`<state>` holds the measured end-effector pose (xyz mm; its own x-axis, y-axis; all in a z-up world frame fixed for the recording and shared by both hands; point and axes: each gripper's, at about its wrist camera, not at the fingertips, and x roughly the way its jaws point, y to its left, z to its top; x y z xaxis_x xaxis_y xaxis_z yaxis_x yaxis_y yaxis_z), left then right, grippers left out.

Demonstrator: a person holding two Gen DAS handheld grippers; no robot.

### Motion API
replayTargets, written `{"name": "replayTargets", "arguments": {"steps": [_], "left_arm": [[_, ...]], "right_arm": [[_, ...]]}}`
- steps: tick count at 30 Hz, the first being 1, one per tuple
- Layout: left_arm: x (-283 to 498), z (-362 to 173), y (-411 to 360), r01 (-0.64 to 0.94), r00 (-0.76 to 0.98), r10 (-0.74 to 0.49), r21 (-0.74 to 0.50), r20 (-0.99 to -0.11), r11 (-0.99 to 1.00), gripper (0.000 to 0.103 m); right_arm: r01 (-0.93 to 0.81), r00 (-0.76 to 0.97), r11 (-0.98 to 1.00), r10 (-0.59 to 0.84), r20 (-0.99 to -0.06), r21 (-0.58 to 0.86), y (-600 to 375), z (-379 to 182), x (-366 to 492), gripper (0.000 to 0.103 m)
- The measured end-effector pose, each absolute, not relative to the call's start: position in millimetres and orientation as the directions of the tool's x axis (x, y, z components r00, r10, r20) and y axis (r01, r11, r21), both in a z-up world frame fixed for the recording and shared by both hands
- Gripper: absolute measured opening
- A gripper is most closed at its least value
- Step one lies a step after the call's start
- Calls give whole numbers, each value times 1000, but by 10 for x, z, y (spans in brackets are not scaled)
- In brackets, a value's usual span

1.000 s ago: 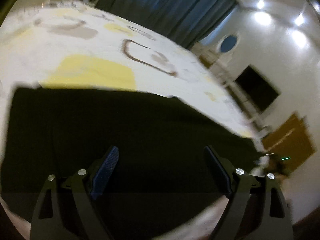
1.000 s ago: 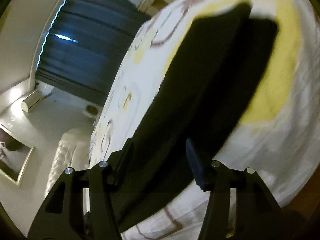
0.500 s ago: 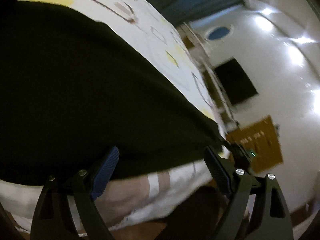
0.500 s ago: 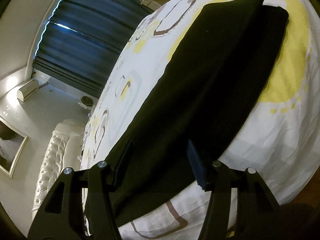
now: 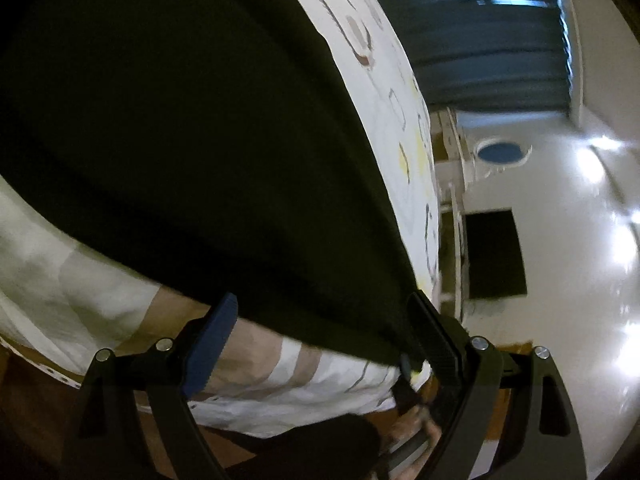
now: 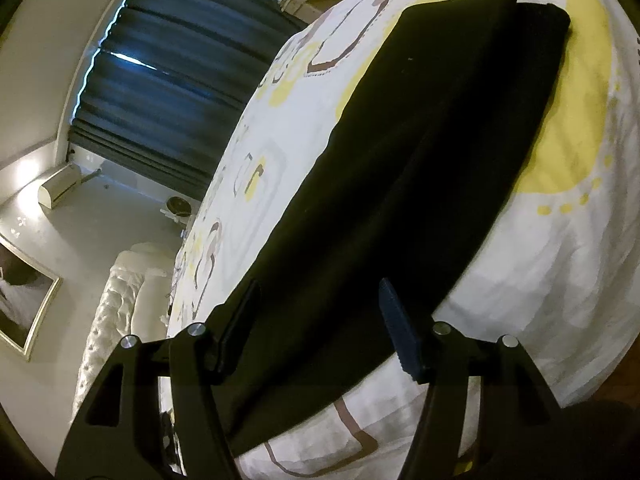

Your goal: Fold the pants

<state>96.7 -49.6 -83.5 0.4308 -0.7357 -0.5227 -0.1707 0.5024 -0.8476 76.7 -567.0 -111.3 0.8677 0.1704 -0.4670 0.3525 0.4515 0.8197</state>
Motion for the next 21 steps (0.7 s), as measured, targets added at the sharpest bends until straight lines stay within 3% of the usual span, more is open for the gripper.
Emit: {"name": "replayTargets", "arguments": {"steps": [8,14,15,17,21], "left_arm": [[949,-636,-472,-129,469,-748,-874,-470,468,85],[1053,-826,-529,-157,477,-719,-854,-505,495,85],[1054,-817,-523,-158,484,-717,-856,-502,492,85],[1067,-810,-528,-158,497,-712,-858,-496,488,85],[1080,-795,-506,-162,522,-712,-874,-470,458,85]], "right_arm": [[333,868,440,202,-454,834,-5644,-1132,806,57],[317,860,453,233,-454,833,-5547,-1151,882,56],[317,858,464,233,-459,827,-5536,-1146,900,53],[316,850,471,245,-467,823,-5519,-1165,940,32],[305,842,479,268,-468,823,-5472,-1224,970,16]]}}
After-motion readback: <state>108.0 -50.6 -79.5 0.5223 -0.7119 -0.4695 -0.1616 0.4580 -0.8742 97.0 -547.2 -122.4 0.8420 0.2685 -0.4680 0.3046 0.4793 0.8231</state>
